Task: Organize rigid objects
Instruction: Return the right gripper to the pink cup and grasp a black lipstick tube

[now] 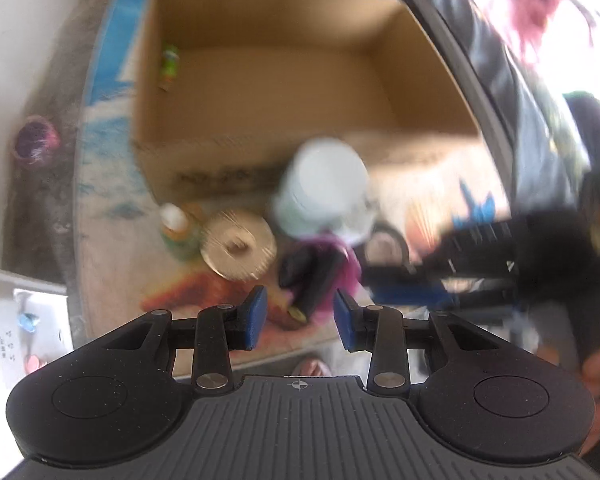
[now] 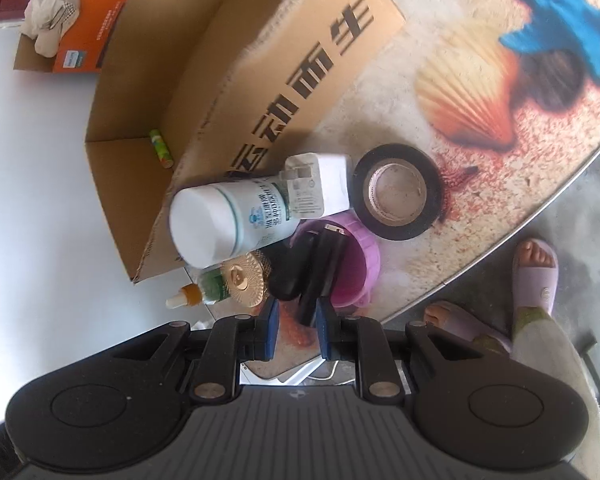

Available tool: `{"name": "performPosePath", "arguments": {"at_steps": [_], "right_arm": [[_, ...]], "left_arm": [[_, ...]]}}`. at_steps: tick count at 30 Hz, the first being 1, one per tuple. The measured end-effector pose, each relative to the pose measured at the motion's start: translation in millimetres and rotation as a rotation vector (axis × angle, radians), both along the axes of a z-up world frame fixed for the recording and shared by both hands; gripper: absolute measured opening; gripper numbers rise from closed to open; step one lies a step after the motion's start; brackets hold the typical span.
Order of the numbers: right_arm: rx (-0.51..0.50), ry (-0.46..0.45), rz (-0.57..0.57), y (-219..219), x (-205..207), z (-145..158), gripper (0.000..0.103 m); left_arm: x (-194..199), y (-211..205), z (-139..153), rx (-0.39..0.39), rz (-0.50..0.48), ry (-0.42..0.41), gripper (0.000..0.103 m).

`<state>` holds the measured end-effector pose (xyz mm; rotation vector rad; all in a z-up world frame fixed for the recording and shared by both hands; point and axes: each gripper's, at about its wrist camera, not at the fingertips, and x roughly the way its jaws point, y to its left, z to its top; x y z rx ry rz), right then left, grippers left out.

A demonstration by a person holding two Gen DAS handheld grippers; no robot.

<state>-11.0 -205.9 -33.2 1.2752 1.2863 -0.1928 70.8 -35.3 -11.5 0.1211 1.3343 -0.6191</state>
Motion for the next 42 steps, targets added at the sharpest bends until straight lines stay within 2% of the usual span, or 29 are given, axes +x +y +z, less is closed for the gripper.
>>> {"name": "performPosePath", "arguments": {"at_steps": [5, 7, 8, 13, 18, 28, 38, 42], "right_arm": [[-0.008, 0.001, 0.011, 2, 22, -12, 0.026], [-0.012, 0.016, 0.017, 4, 27, -15, 0.036], [-0.015, 0.022, 0.021, 7, 31, -22, 0.037], [-0.031, 0.055, 0.048, 13, 45, -36, 0.037], [-0.038, 0.088, 0.055, 17, 49, -45, 0.037], [-0.037, 0.131, 0.029, 25, 49, -69, 0.032], [-0.012, 0.13, 0.005, 21, 48, -83, 0.03], [0.03, 0.12, -0.026, 14, 43, -90, 0.024]], "left_arm": [[-10, -19, -15, 0.05, -0.071, -0.03, 0.036], [-9, -23, -19, 0.05, -0.078, -0.024, 0.035], [-9, -25, -21, 0.054, -0.083, -0.022, 0.035], [-11, -34, -28, 0.093, -0.106, -0.024, 0.027], [-11, -38, -31, 0.094, -0.119, -0.017, 0.02], [-11, -51, -38, 0.127, -0.148, -0.025, 0.019], [-1, -61, -55, 0.15, -0.15, -0.001, 0.019], [0, -67, -60, 0.144, -0.154, 0.004, 0.019]]}}
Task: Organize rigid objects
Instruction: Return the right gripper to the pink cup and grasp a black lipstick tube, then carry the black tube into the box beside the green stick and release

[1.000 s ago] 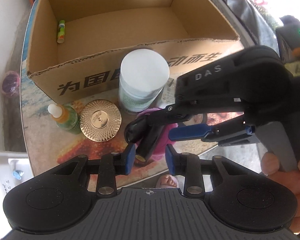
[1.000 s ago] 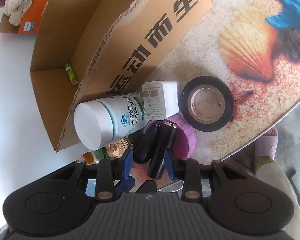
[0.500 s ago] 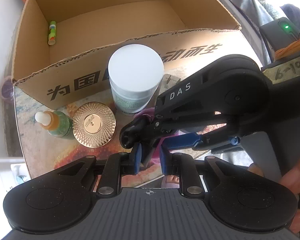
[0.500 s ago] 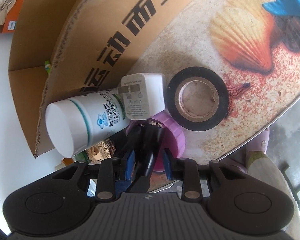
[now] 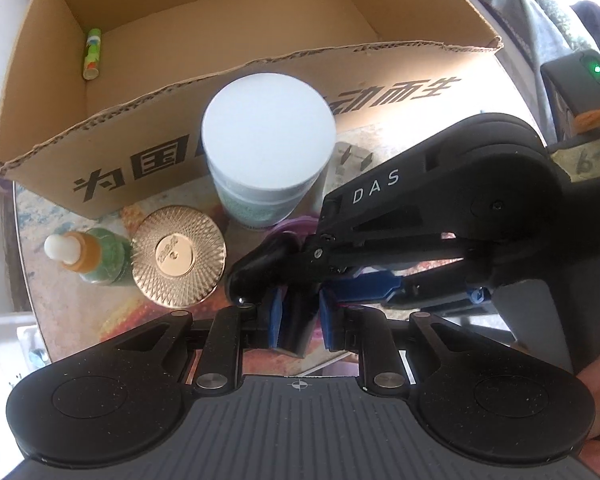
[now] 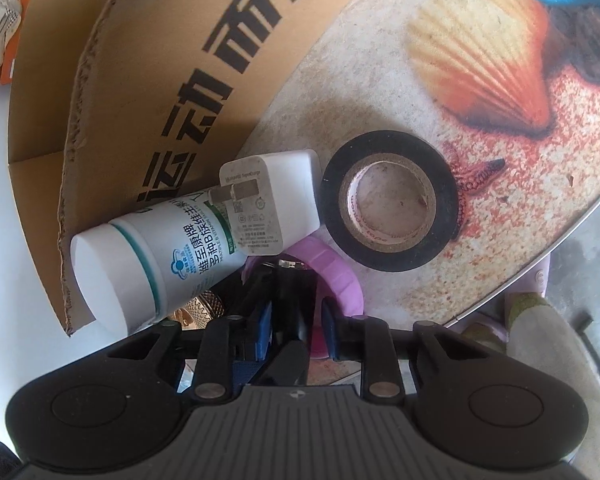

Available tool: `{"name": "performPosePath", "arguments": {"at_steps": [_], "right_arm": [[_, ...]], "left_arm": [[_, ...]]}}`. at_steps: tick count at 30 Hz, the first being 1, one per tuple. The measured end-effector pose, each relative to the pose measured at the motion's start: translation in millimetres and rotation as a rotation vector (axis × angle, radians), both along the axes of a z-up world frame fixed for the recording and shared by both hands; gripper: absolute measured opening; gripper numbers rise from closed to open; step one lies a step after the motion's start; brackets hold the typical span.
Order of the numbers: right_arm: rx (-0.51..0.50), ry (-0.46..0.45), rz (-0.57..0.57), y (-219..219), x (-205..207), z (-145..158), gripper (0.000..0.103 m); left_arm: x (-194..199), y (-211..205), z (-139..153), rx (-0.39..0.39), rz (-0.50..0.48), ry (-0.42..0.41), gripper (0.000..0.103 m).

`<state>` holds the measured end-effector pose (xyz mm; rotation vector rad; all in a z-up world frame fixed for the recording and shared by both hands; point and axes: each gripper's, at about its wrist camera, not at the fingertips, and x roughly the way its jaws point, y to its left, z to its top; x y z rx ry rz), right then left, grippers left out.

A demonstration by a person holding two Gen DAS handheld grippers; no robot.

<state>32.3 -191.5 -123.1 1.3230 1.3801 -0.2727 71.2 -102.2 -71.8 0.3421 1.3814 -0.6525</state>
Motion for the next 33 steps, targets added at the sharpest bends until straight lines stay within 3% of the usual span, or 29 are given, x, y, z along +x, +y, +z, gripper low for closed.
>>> {"name": "performPosePath", "arguments": {"at_steps": [10, 17, 25, 29, 33], "right_arm": [[-0.004, -0.031, -0.012, -9, -21, 3, 0.024], [-0.007, -0.081, -0.028, -12, -47, 28, 0.024], [-0.074, -0.232, -0.005, -21, -60, 110, 0.024], [-0.115, -0.35, 0.039, -24, -31, 159, 0.024], [-0.141, -0.468, 0.108, -18, 13, 184, 0.024]], "left_arm": [[-5, -2, 10, -0.037, -0.011, -0.005, 0.014], [-17, 6, 36, -0.071, -0.01, -0.021, 0.014], [-24, 14, 102, -0.177, -0.017, -0.115, 0.014], [-11, 20, 137, -0.228, 0.028, -0.204, 0.014], [11, 26, 160, -0.25, 0.09, -0.294, 0.014]]}}
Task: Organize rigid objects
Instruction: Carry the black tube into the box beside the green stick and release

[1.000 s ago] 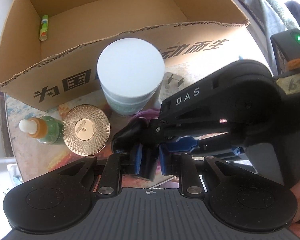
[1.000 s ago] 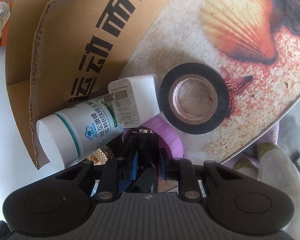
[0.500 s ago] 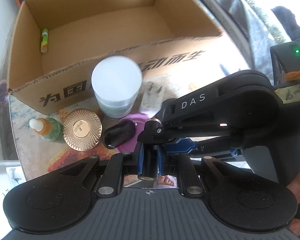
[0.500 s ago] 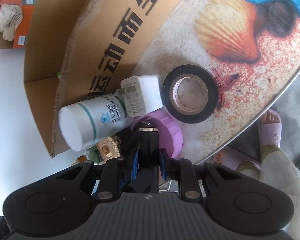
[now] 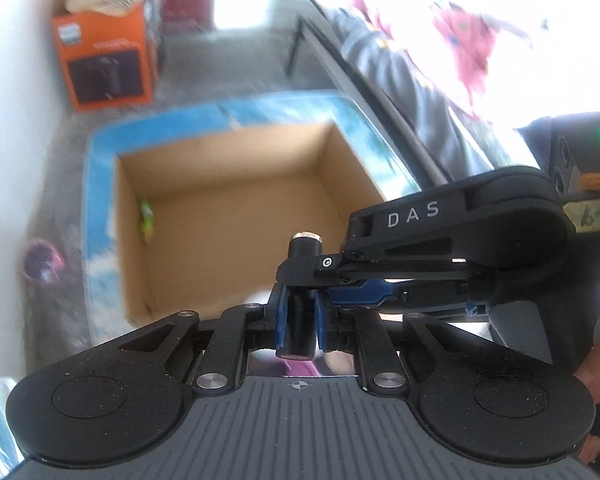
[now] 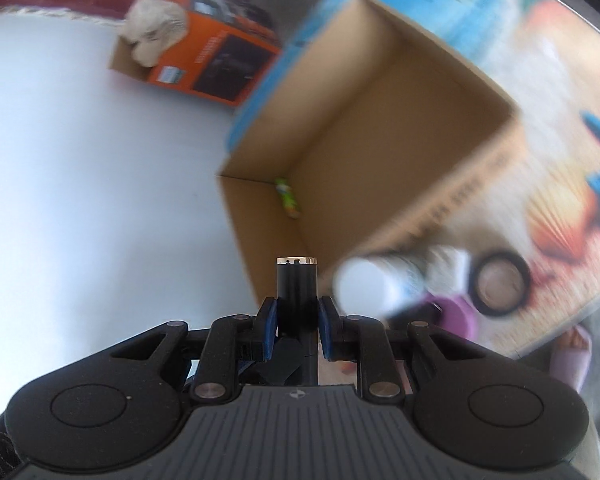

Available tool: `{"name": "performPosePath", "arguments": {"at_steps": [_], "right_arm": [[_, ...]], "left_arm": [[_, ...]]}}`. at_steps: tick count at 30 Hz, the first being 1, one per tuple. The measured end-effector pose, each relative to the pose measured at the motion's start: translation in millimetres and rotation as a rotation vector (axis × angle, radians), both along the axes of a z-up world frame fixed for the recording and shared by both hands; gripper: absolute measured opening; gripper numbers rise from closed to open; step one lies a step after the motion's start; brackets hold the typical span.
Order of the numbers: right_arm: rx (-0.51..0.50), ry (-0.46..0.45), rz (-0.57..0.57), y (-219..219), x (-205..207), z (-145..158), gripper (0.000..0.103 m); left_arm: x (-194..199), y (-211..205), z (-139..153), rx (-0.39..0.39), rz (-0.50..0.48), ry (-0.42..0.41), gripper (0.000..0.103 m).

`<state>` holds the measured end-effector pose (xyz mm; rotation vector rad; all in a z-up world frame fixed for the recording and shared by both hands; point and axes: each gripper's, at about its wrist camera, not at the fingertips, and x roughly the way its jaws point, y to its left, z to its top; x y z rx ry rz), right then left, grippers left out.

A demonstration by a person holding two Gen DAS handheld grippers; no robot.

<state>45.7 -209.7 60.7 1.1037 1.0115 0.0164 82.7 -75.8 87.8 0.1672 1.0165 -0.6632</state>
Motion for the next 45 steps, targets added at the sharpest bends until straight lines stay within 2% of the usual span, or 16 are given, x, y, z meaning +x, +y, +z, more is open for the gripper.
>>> {"name": "performPosePath", "arguments": {"at_steps": [4, 8, 11, 17, 26, 33, 37, 41, 45], "right_arm": [[0.002, -0.039, 0.072, 8, 49, 0, 0.024], [-0.006, -0.017, 0.159, 17, 97, -20, 0.024], [-0.013, 0.026, 0.222, 23, 128, -40, 0.024], [0.003, 0.121, 0.304, 32, 173, -86, 0.024], [0.023, 0.213, 0.35, 42, 200, -138, 0.024], [0.017, 0.232, 0.381, 52, 206, -153, 0.025], [0.009, 0.231, 0.386, 55, 206, -154, 0.026], [0.022, 0.198, 0.36, 46, 201, -140, 0.026], [0.052, 0.146, 0.313, 28, 183, -113, 0.026]], "left_arm": [[29, 3, -2, 0.02, 0.066, -0.041, 0.014], [57, 0, -24, 0.085, 0.114, -0.045, 0.014], [78, 0, -45, 0.133, 0.149, -0.008, 0.014], [109, 5, -79, 0.17, 0.218, 0.079, 0.014], [139, 6, -111, 0.245, 0.264, 0.181, 0.015], [135, 16, -106, 0.232, 0.289, 0.216, 0.02], [130, 23, -101, 0.188, 0.297, 0.227, 0.023], [123, 30, -85, 0.128, 0.303, 0.202, 0.027], [115, 36, -68, 0.05, 0.301, 0.171, 0.03]]}}
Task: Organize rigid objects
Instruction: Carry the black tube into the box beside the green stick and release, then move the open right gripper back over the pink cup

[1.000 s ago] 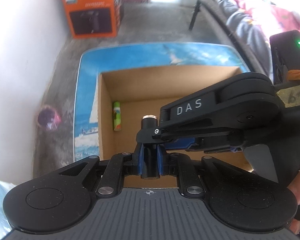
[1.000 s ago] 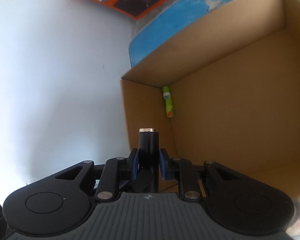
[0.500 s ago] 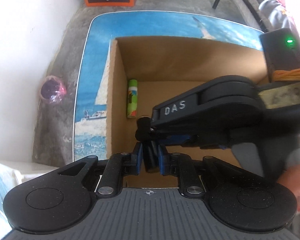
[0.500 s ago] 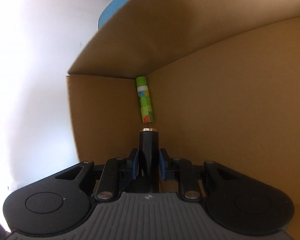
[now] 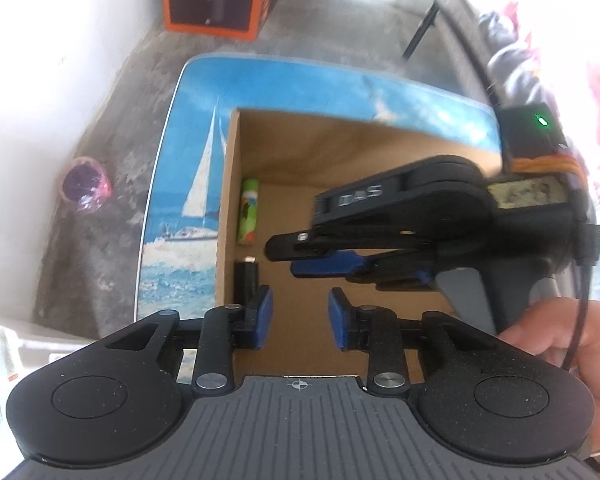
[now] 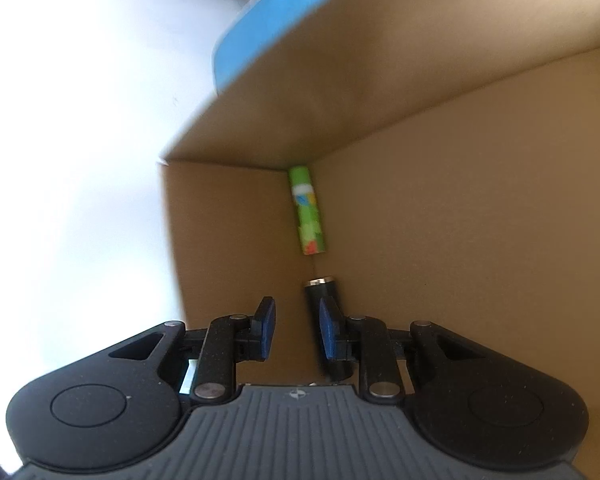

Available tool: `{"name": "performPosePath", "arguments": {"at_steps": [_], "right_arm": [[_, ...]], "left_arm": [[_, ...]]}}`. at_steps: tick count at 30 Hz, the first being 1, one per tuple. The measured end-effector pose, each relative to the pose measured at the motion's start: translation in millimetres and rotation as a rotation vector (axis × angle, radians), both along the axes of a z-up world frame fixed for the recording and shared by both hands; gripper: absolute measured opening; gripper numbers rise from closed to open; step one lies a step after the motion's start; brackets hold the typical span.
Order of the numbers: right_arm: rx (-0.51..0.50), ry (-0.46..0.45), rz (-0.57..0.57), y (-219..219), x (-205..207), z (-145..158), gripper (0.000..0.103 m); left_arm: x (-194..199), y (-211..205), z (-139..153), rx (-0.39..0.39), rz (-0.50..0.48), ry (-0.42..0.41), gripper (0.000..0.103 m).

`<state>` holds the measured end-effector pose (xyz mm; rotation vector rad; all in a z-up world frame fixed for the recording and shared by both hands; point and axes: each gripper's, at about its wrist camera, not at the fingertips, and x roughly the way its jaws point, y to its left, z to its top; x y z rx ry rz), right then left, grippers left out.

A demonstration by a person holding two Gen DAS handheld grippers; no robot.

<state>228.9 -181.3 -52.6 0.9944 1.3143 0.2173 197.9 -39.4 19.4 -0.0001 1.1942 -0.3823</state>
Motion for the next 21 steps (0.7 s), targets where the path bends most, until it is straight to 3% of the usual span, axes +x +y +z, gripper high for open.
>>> {"name": "performPosePath", "arguments": {"at_steps": [8, 13, 17, 21], "right_arm": [[0.053, -0.135, -0.112, -36, -53, 75, 0.026], [0.056, -0.191, -0.179, -50, -98, 109, 0.026], [0.056, -0.185, -0.241, -56, -137, 121, 0.026], [0.09, -0.121, -0.339, -57, -184, 108, 0.026]], "left_arm": [[-25, 21, 41, -0.158, 0.009, -0.091, 0.035], [-43, 25, 51, -0.203, -0.013, -0.075, 0.035], [-59, 27, 52, -0.213, -0.044, -0.034, 0.035], [-76, 21, 45, -0.201, -0.093, 0.025, 0.035]]}}
